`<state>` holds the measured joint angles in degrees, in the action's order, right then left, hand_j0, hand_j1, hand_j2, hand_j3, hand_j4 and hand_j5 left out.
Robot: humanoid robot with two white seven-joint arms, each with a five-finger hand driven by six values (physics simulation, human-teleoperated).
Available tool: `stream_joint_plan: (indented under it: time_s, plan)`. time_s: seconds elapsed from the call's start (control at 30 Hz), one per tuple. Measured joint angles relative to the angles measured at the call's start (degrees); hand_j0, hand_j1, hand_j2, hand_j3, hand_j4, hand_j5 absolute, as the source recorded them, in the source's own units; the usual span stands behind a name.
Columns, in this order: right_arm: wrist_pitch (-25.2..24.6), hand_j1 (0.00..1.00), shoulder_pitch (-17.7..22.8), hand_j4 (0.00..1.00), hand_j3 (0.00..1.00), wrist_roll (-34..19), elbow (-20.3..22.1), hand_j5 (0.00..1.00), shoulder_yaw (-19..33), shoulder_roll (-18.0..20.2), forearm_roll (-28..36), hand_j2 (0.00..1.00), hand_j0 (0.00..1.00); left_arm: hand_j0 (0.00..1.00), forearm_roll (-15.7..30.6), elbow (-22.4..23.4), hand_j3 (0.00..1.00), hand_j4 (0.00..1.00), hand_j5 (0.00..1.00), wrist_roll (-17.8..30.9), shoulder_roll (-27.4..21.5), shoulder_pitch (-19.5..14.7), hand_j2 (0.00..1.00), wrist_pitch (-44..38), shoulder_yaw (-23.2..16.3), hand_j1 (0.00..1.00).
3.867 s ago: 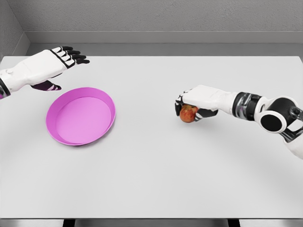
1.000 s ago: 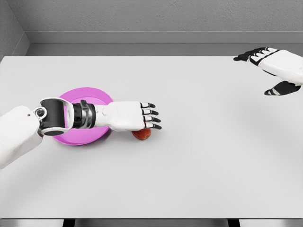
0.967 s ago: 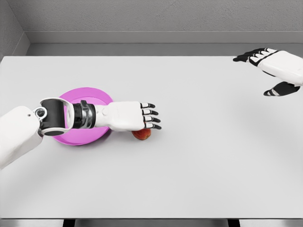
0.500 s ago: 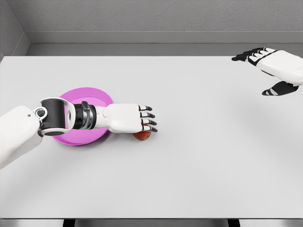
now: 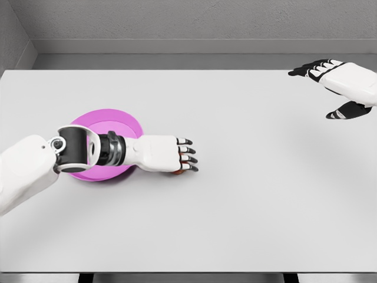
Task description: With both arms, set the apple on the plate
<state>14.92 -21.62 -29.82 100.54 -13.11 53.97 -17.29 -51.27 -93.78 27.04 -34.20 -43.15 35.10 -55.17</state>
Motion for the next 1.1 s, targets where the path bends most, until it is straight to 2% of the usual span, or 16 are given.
stream_joint_plan:
  time_s: [0.1,0.17,0.23,0.27,0.3,0.43,0.53,0.67,0.73,0.77,0.93,1.1]
  plan:
    - [0.4,1.0,-0.1,1.0,1.0,0.0,0.0,1.0,0.0,0.0,0.0,1.0,1.0,0.86,0.0,0.0,0.86,0.86,0.86,0.1,0.0,0.0,0.86,0.0,-0.1,0.86]
    - [0.6,1.0,-0.1,1.0,1.0,0.0,0.0,1.0,0.0,0.0,0.0,1.0,1.0,0.74,-0.1,0.0,0.74,0.74,0.74,0.1,0.0,0.0,0.74,0.0,-0.1,0.74]
    - [0.7,1.0,-0.1,1.0,1.0,0.0,0.0,1.0,0.0,0.0,0.0,1.0,1.0,0.7,-0.1,0.0,0.7,0.7,0.7,0.1,0.0,0.0,0.7,0.0,-0.1,0.7]
    - [0.7,1.0,-0.1,1.0,1.0,0.0,0.0,1.0,0.1,0.0,0.0,1.0,1.0,0.66,-0.2,0.0,0.66,0.66,0.66,0.1,0.0,0.0,0.66,0.0,-0.2,0.66]
    - [0.7,1.0,-0.1,1.0,1.0,0.0,0.0,1.0,0.1,0.0,0.0,1.0,1.0,0.58,-0.2,0.0,0.58,0.58,0.58,0.2,0.0,0.0,0.58,0.0,-0.2,0.58]
    - [0.8,1.0,-0.1,1.0,1.0,0.0,0.0,1.0,0.1,0.0,0.0,1.0,1.0,0.49,-0.3,-0.1,0.49,0.49,0.49,0.1,0.0,0.0,0.49,-0.1,-0.2,0.49]
    - [0.8,1.0,-0.1,1.0,1.0,0.0,0.0,1.0,0.1,0.0,0.0,1.0,1.0,0.38,-0.5,-0.1,0.38,0.38,0.38,0.1,0.0,0.0,0.38,-0.1,-0.2,0.38]
    - [0.8,1.0,-0.1,1.0,1.0,0.0,0.0,1.0,0.2,0.0,0.0,1.0,1.0,0.32,-1.0,0.0,0.32,0.32,0.32,0.2,0.0,0.0,0.32,0.0,-0.2,0.32]
    - [0.8,1.0,-0.1,1.0,1.0,0.0,0.0,1.0,0.3,0.1,0.0,1.0,1.0,0.23,-1.1,0.0,0.23,0.23,0.23,0.2,0.0,0.0,0.23,0.0,-0.3,0.23]
    - [0.8,1.0,-0.1,1.0,1.0,0.0,0.0,1.0,0.3,0.1,0.0,1.0,1.0,0.14,-1.1,0.0,0.14,0.14,0.14,0.2,-0.1,0.0,0.14,0.0,-0.3,0.14]
    - [0.8,1.0,-0.1,1.0,1.0,0.0,0.0,1.0,0.3,0.2,0.0,1.0,1.0,0.04,0.0,0.4,0.04,0.04,0.04,-0.1,-0.1,-0.4,0.04,0.0,-0.4,0.04]
    - [0.8,1.0,-0.1,1.0,1.0,0.0,0.1,1.0,0.9,0.3,0.0,1.0,1.0,0.04,6.5,1.9,0.04,0.04,0.04,-0.4,-0.2,-0.4,0.04,0.0,0.7,0.04]
